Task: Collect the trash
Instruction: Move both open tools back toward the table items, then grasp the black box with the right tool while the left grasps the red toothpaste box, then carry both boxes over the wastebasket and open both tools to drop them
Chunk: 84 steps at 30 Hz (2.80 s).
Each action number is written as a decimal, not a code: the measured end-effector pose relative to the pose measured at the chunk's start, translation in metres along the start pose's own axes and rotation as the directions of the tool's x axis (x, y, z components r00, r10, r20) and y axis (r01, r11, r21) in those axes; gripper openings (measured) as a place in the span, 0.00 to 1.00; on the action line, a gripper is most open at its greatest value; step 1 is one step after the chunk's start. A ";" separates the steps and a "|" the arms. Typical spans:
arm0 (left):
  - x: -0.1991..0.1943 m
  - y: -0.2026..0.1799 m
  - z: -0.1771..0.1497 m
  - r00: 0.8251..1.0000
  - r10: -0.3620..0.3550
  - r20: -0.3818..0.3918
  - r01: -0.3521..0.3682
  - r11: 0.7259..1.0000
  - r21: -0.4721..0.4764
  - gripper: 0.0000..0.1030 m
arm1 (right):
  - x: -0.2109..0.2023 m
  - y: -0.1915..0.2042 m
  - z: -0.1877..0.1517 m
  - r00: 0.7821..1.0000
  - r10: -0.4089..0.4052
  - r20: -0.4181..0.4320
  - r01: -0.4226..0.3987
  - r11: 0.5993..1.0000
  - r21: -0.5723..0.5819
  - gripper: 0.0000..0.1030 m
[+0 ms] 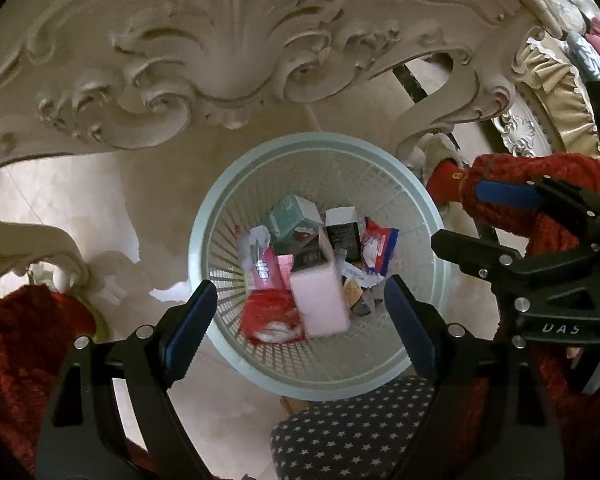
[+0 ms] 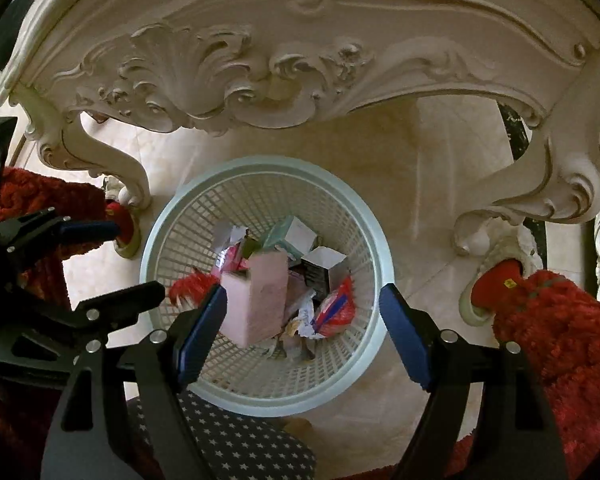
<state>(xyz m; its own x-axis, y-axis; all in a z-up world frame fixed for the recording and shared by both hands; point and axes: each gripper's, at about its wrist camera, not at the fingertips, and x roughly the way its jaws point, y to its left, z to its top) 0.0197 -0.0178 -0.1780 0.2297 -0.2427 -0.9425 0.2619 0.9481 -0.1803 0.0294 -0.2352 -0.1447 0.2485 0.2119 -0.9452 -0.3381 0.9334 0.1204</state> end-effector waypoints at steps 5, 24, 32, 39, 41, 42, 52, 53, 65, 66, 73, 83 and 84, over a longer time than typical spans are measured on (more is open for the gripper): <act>-0.034 -0.008 0.001 0.998 0.022 0.064 -0.025 0.999 0.042 0.81 | -0.037 0.007 0.003 0.997 0.029 0.069 -0.028 0.999 -0.020 0.72; -0.161 0.075 0.301 0.785 0.366 0.500 -0.274 0.929 -0.250 0.81 | -0.157 -0.030 0.284 0.737 -0.038 0.675 0.119 0.990 -0.075 0.83; -0.116 0.128 0.406 0.818 0.394 0.419 -0.271 0.906 -0.324 0.81 | -0.090 -0.053 0.438 0.810 0.046 0.584 0.052 0.987 -0.150 0.83; -0.096 0.148 0.438 0.840 0.376 0.391 -0.259 0.911 -0.320 0.81 | -0.036 -0.035 0.497 0.882 0.066 0.466 0.081 0.954 -0.289 0.83; -0.092 0.149 0.440 0.842 0.386 0.378 -0.273 0.908 -0.317 0.81 | -0.029 -0.033 0.508 0.884 0.083 0.459 0.077 0.945 -0.318 0.83; -0.091 0.151 0.442 0.843 0.381 0.380 -0.269 0.910 -0.316 0.81 | -0.026 -0.032 0.511 0.884 0.090 0.459 0.080 0.938 -0.338 0.83; -0.083 0.164 0.458 0.854 0.400 0.334 -0.304 0.903 -0.304 0.81 | -0.004 -0.026 0.541 0.911 0.149 0.385 0.028 0.908 -0.418 0.83; -0.082 0.166 0.459 0.856 0.403 0.324 -0.307 0.900 -0.309 0.81 | -0.002 -0.025 0.543 0.911 0.141 0.387 0.040 0.905 -0.423 0.83; -0.086 0.186 0.454 0.862 0.383 0.332 -0.279 0.906 -0.319 0.46 | 0.005 -0.031 0.552 0.922 0.201 0.332 -0.088 0.941 -0.326 0.64; -0.087 0.187 0.454 0.864 0.375 0.336 -0.270 0.909 -0.319 0.46 | 0.002 -0.030 0.547 0.920 0.197 0.339 -0.086 0.945 -0.316 0.64; -0.100 0.181 0.444 0.859 0.340 0.382 -0.237 0.927 -0.290 0.46 | -0.029 -0.045 0.506 0.914 0.154 0.376 -0.092 0.979 -0.180 0.64; -0.165 0.125 0.310 0.838 0.217 0.501 -0.153 0.974 -0.165 0.46 | -0.114 -0.057 0.346 0.864 0.201 0.462 -0.155 0.979 -0.135 0.64; -0.173 0.118 0.289 0.837 0.197 0.510 -0.145 0.979 -0.141 0.46 | -0.123 -0.054 0.325 0.858 0.210 0.468 -0.165 0.977 -0.135 0.64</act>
<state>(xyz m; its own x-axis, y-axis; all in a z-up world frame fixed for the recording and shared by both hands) 0.2814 0.0765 0.0451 0.7217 -0.1208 -0.6816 0.0910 0.9927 -0.0796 0.3120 -0.2180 0.0640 0.5674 0.5134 -0.6438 -0.4938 0.8378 0.2328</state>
